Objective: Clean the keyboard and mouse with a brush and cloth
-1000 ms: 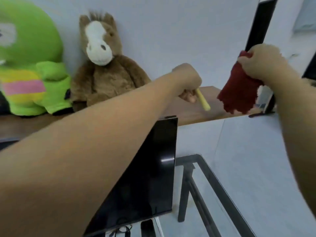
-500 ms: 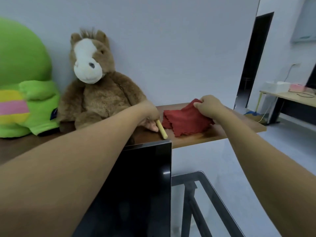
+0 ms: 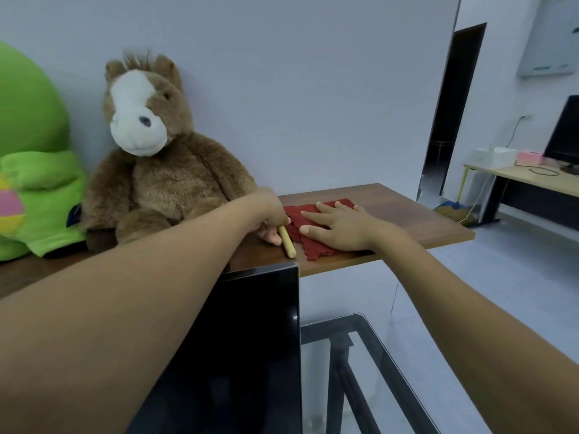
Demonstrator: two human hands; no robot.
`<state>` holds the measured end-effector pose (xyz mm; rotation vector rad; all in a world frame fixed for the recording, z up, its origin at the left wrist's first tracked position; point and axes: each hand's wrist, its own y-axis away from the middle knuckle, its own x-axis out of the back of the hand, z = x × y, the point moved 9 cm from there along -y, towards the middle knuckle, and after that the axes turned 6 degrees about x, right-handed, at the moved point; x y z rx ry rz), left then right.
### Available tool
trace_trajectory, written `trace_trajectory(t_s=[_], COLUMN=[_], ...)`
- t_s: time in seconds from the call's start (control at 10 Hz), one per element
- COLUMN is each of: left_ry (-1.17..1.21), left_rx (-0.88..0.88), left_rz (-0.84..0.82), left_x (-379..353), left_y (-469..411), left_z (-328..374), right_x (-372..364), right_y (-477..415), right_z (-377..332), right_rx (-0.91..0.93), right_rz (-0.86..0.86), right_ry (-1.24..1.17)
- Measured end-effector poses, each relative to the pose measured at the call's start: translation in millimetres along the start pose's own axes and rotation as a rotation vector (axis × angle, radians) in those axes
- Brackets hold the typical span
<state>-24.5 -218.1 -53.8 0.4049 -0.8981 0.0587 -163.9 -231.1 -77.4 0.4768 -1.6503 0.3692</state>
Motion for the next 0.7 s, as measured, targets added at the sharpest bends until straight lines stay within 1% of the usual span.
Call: trace_trajectory(t_s=[0.1, 0.2, 0.3, 0.4, 0.5, 0.6, 0.7], left_ry=[0.023, 0.084, 0.071, 0.100, 0.152, 0.162, 0.152], left_rx=[0.008, 0.014, 0.051, 0.070, 0.044, -0.009, -0.055], left_rz=[0.000, -0.008, -0.043, -0.063, -0.063, 0.001, 0.045], left_x=[-2, 0, -1, -6, -8, 2, 17], left_y=[2, 4, 6, 7, 8, 13, 19], left_z=[0, -2, -8, -13, -10, -7, -3], right_x=[2, 26, 34, 20, 20, 30, 58], right_y=[5, 13, 22, 27, 32, 34, 37], right_z=[-5, 11, 35, 36, 31, 38, 44], right_rx=[0.019, -0.024, -0.121, -0.147, -0.135, -0.151, -0.180], right_rz=[-0.007, 0.156, 0.168, 0.073, 0.079, 0.142, 0.275], right_ry=[-0.032, -0.206, -0.133, -0.093, -0.117, -0.155, -0.172])
